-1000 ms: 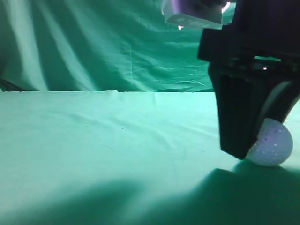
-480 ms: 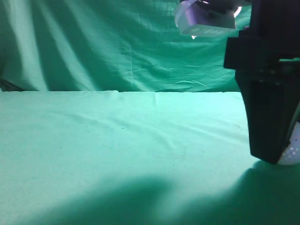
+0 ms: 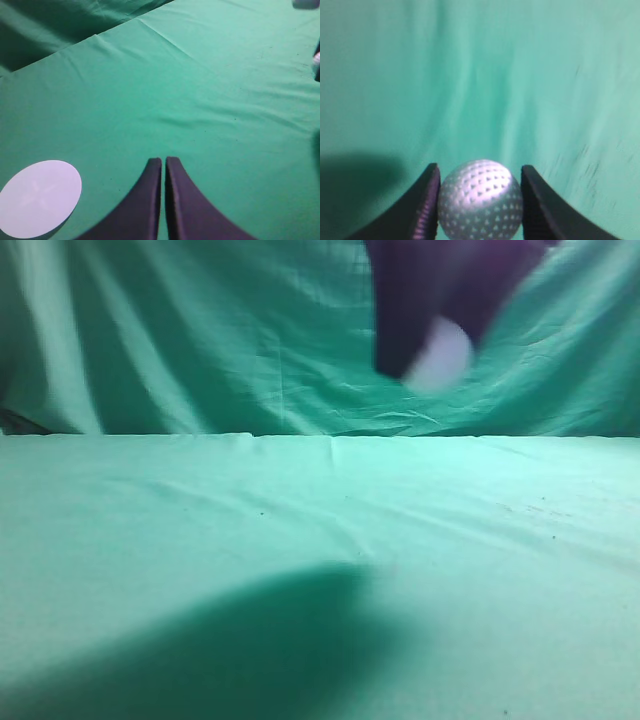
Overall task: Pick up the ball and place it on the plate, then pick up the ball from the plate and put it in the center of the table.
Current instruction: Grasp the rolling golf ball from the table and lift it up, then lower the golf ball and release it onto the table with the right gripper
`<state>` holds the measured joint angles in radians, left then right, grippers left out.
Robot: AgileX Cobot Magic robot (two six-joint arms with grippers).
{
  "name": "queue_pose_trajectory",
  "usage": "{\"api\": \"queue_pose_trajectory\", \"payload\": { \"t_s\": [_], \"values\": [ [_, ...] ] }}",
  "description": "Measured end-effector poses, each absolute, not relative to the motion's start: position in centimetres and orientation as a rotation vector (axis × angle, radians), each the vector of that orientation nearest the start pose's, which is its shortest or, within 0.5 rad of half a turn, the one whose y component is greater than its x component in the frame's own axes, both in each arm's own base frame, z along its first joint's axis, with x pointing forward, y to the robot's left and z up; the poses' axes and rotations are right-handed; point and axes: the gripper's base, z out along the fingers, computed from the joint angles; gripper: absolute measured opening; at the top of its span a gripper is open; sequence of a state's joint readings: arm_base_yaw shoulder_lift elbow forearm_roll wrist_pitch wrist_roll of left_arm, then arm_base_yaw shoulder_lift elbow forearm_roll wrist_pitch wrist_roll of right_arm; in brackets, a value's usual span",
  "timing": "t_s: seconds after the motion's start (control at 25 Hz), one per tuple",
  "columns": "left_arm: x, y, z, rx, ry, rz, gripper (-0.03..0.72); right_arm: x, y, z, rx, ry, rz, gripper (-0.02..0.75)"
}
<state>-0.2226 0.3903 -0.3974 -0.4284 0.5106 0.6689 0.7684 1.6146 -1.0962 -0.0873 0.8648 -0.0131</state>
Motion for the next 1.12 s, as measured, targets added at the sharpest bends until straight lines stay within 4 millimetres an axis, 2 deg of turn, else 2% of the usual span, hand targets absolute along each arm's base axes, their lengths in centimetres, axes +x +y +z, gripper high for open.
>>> {"api": "queue_pose_trajectory", "payload": {
  "t_s": [0.16,0.24,0.32,0.52,0.8,1.12],
  "values": [
    [7.8,-3.7,27.9,0.621,1.84,-0.156,0.0,25.0,23.3,27.1,-1.136,2.465,0.102,0.317],
    [7.8,-3.7,27.9,0.621,1.84,-0.156,0.0,26.2,24.4,28.2,-1.142,2.416,0.111,0.317],
    [7.8,-3.7,27.9,0.621,1.84,-0.156,0.0,27.6,25.7,28.3,-1.158,2.396,0.108,0.317],
    [7.8,-3.7,27.9,0.621,1.84,-0.156,0.0,31.1,29.3,26.0,-1.181,2.407,0.114,0.317],
    [7.8,-3.7,27.9,0.621,1.84,-0.156,0.0,34.9,33.7,21.3,-1.214,2.413,0.179,0.317],
    [7.8,-3.7,27.9,0.621,1.84,-0.156,0.0,36.3,35.9,17.2,-1.211,2.411,0.261,0.317]
  ]
}}
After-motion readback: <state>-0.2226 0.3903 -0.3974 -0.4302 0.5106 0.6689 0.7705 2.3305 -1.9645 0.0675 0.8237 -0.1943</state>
